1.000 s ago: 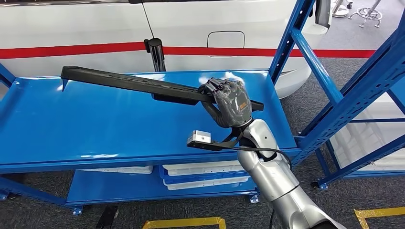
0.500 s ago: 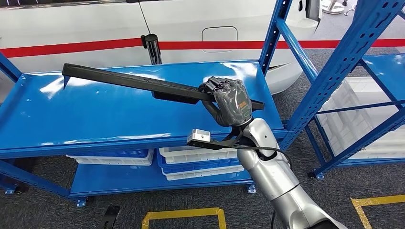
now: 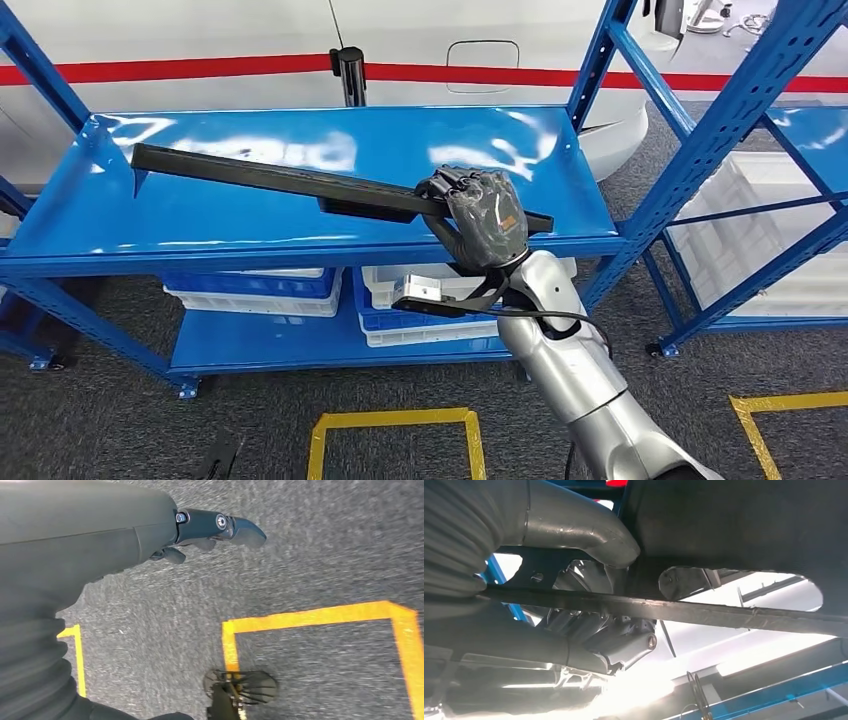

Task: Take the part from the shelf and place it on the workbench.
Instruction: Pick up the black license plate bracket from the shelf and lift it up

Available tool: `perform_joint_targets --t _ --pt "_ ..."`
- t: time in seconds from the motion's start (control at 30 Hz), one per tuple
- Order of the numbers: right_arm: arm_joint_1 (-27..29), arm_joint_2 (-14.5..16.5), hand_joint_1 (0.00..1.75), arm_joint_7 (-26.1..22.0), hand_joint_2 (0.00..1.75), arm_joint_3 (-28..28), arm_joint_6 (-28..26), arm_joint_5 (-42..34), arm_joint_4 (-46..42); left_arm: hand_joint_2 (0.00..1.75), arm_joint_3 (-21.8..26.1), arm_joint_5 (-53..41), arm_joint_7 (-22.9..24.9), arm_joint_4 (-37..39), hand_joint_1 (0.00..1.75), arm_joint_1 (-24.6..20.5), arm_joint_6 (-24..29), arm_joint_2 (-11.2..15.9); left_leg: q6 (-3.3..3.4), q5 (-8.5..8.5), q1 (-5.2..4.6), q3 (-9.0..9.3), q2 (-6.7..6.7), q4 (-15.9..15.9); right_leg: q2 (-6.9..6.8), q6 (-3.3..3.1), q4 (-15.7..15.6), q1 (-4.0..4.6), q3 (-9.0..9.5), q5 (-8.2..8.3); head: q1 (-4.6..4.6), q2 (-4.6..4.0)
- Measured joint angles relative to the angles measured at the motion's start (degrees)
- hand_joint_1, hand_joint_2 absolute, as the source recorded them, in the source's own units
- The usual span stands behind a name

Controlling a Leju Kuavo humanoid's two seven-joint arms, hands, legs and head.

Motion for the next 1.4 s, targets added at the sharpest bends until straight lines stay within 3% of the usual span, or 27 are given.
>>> perform_joint_targets --t 0.03,0.1,0.13,0.17,0.23,0.3,0.37,0.4,0.47,0.5,0.53,0.57,0.63,0.7,0.77,0.83,0.9,0.97,1.03,1.07,1.1,1.13,1.2,1.27,1.3,1.33,1.4 --pt "0.1 -0.1 1.75 0.0 1.75 0.0 0.0 0.0 0.0 1.75 0.0 0.0 0.0 0.0 0.0 0.0 0.0 0.0 0.11 0.73 -0.19 -0.93 0.03 0.0 0.01 0.21 3.3 0.09 -0.43 -1.08 0.02 0.0" --pt "0.2 -0.1 1.75 0.0 1.75 0.0 0.0 0.0 0.0 1.75 0.0 -0.1 0.0 0.0 0.0 0.0 0.0 0.0 0.17 2.2 -0.59 -2.77 0.06 0.1 0.02 0.96 5.1 0.46 1.32 -0.01 0.04 0.0" --pt "0.2 -0.1 1.75 0.0 1.75 0.0 0.0 0.1 0.0 1.75 0.0 -0.1 0.0 0.0 0.0 0.0 0.0 0.0 0.15 2.9 -0.8 -3.59 0.07 0.1 0.03 1.1 2.9 0.71 3.69 1.24 0.03 0.0" --pt "0.2 -0.1 1.75 0.0 1.75 0.0 0.0 0.1 0.0 1.75 0.0 -0.1 0.0 0.0 0.0 0.0 0.0 0.0 0.1 3.57 -0.92 -4.27 0.07 0.1 0.02 0.79 -0.9 1.0 6.92 1.84 0.02 0.0" --pt "0.0 -0.1 1.75 0.0 1.75 0.0 -0.1 0.1 -0.1 1.75 0.0 -0.1 -0.1 0.0 0.0 0.0 0.0 -0.1 -0.28 4.85 -1.14 -5.18 0.09 0.0 0.02 -0.63 -9.8 1.71 13.21 0.9 -0.07 0.0" --pt "-0.1 0.0 1.75 0.0 1.75 0.0 -0.1 0.1 -0.2 1.75 0.0 -0.1 -0.1 0.0 0.0 0.0 0.0 -0.2 -0.96 6.12 -0.98 -5.5 0.16 -0.3 0.08 -1.78 -14.1 2.23 15.28 0.03 -0.14 0.01" --pt "-0.1 0.0 1.75 0.0 1.75 0.0 -0.1 0.1 -0.2 1.75 0.0 -0.2 -0.1 0.0 0.0 0.1 0.0 -0.1 -1.7 6.3 -0.69 -5.94 0.06 -0.4 0.03 -2.7 -14.6 1.76 14.46 1.33 -0.06 0.01" --pt "-0.2 0.0 1.75 0.0 1.75 0.0 0.0 0.1 -0.1 1.75 0.0 -0.2 -0.1 0.1 0.0 0.1 0.0 -0.1 -2.06 4.79 -0.58 -6.45 -0.06 0.6 -0.04 -3.35 -14.8 1.47 14.06 2.19 -0.1 0.01" --pt "-0.2 0.2 1.75 0.0 1.75 0.0 0.0 0.2 -0.1 1.75 0.0 -0.2 -0.1 0.1 0.0 0.2 0.0 0.0 -2.82 -0.87 -0.16 -7.98 -0.25 5.8 -0.14 -4.12 -14.9 1.1 12.73 3.95 -0.29 0.01" --pt "-0.2 0.3 1.75 0.0 1.75 0.0 0.0 0.2 -0.1 1.75 0.0 -0.2 -0.1 0.1 0.0 0.2 0.0 0.0 -3.27 -3.6 0.11 -8.75 -0.25 9.6 -0.17 -4.23 -14.8 1.08 11.77 4.72 -0.42 0.0" --pt "-0.1 0.4 1.75 0.0 1.75 0.0 0.0 0.2 -0.1 1.75 0.0 -0.2 -0.1 0.1 0.0 0.2 0.0 0.0 -3.74 -5.1 0.41 -9.19 -0.25 13.2 -0.19 -4.07 -14.6 1.04 10.75 5.43 -0.47 0.0" --pt "-0.1 0.4 1.75 0.0 1.75 0.0 0.0 0.2 -0.1 1.75 0.0 -0.2 -0.1 0.1 0.0 0.2 0.0 0.0 -4.17 -5.31 0.71 -9.07 -0.24 15.5 -0.22 -3.83 -14.3 0.95 9.67 6.07 -0.45 0.0" --pt "-0.1 0.4 1.75 0.0 1.75 0.0 0.0 0.2 -0.1 1.75 0.0 -0.2 -0.1 0.1 0.0 0.1 0.0 0.1 -4.92 -2.89 1.37 -6.06 -0.21 14.5 -0.24 -3.21 -13.4 0.59 7.42 7.14 -0.48 0.0" --pt "-0.1 0.4 1.75 0.0 1.75 0.0 0.0 0.2 -0.1 1.75 0.0 -0.2 -0.1 0.0 0.0 0.0 0.0 0.1 -5.48 -2.35 1.77 -0.25 -0.29 7.2 -0.2 -2.33 -12.4 0.37 5.43 8.01 -0.55 0.0" --pt "-0.2 0.4 1.75 0.0 1.75 0.0 0.0 0.2 -0.2 1.75 0.0 -0.3 -0.1 0.0 0.0 -0.2 0.0 0.1 -4.98 -3.78 1.53 3.26 -0.57 1.6 -0.17 -1.33 -12.0 0.46 4.42 8.98 -0.45 0.01" --pt "-0.2 0.5 1.75 0.0 1.75 0.0 0.0 0.2 -0.1 1.75 0.0 -0.4 -0.1 0.0 0.0 -0.2 0.0 0.1 -3.54 -3.46 0.99 3.08 -0.7 0.6 -0.14 -0.35 -12.4 0.65 4.09 10.17 -0.35 0.01" --pt "-0.2 0.4 1.75 -0.1 1.75 0.0 0.1 0.2 -0.1 1.75 0.0 -0.5 -0.1 0.0 0.0 -0.2 0.0 0.0 -2.16 -2.33 0.86 2.31 -0.41 0.2 -0.06 0.17 -12.2 0.64 3.49 10.2 -0.42 0.0" --pt "-0.2 0.3 1.75 -0.1 1.75 0.0 0.3 0.2 0.0 1.75 0.0 -0.5 -0.1 0.1 0.0 -0.3 0.0 0.0 -0.97 -1.01 0.88 1.09 -0.11 0.0 0.0 -0.53 -9.0 0.52 1.84 6.52 -0.24 0.0" --pt "-0.2 0.2 1.75 -0.1 1.75 0.0 0.5 0.0 0.0 1.75 0.0 -0.6 -0.1 0.0 0.0 -0.3 0.1 0.1 -0.4 0.43 0.75 -0.62 -0.02 0.0 0.03 -1.35 -2.3 0.47 -0.19 1.15 -0.01 0.0" --pt "-0.2 0.2 1.75 -0.1 1.75 0.0 0.7 0.0 0.0 1.75 0.0 -0.6 -0.1 0.0 0.0 -0.3 0.1 0.1 -0.39 1.17 0.71 -1.53 0.01 0.1 0.03 -1.27 1.3 0.45 -0.76 -0.5 0.01 0.0" --pt "-0.2 0.2 1.75 -0.1 1.75 0.0 0.9 -0.2 0.0 1.75 0.0 -0.6 -0.1 0.0 0.0 -0.3 0.1 0.0 -0.42 1.95 0.66 -2.53 0.05 0.1 0.03 -0.87 4.1 0.43 -0.69 -1.07 0.04 0.0" --pt "-0.2 0.2 1.75 -0.2 1.75 0.0 1.2 -0.4 0.0 1.75 0.0 -0.6 -0.1 0.0 0.0 -0.3 0.1 0.0 -0.52 2.76 0.61 -3.55 0.08 0.1 0.03 -0.28 5.4 0.43 0.18 -0.58 0.07 0.0" --pt "-0.2 0.2 1.75 -0.4 1.75 0.0 1.4 -1.0 0.0 1.75 0.0 -0.7 -0.1 0.0 0.0 -0.3 0.2 0.0 -0.86 4.33 0.54 -5.41 0.11 0.2 0.03 0.63 2.2 0.44 4.77 1.63 0.07 0.0" --pt "-0.2 0.3 1.75 -0.8 1.75 -0.2 1.6 -1.5 -0.3 1.75 0.1 -0.7 -0.2 0.0 0.0 -0.3 0.2 0.0 -1.43 5.74 0.39 -6.66 0.08 0.2 0.11 0.18 -6.8 0.75 12.12 0.94 0.07 0.0" --pt "-0.3 0.4 1.75 -0.9 1.75 -0.3 1.7 -1.5 -0.5 1.75 0.1 -0.7 -0.2 0.0 0.0 -0.3 0.2 0.0 -1.73 6.51 0.26 -6.98 0.06 0.1 0.19 -0.17 -10.7 0.87 14.59 0.06 0.04 0.0" --pt "-0.4 0.4 1.75 -1.0 1.75 -0.4 1.8 -1.4 -0.6 1.75 0.2 -0.7 -0.2 0.0 0.0 -0.3 0.2 0.0 -1.93 7.26 0.15 -7.24 0.0 0.0 0.32 -0.39 -13.2 0.91 16.11 -0.65 0.04 0.0" --pt "-0.3 0.6 1.75 -0.9 1.75 -0.4 1.8 -1.0 -0.7 1.75 0.2 -0.8 -0.3 0.1 0.0 -0.2 0.2 0.2 -2.26 8.19 0.23 -7.83 -0.11 -0.3 0.38 -0.49 -13.7 0.35 15.29 -0.13 -0.27 0.0"
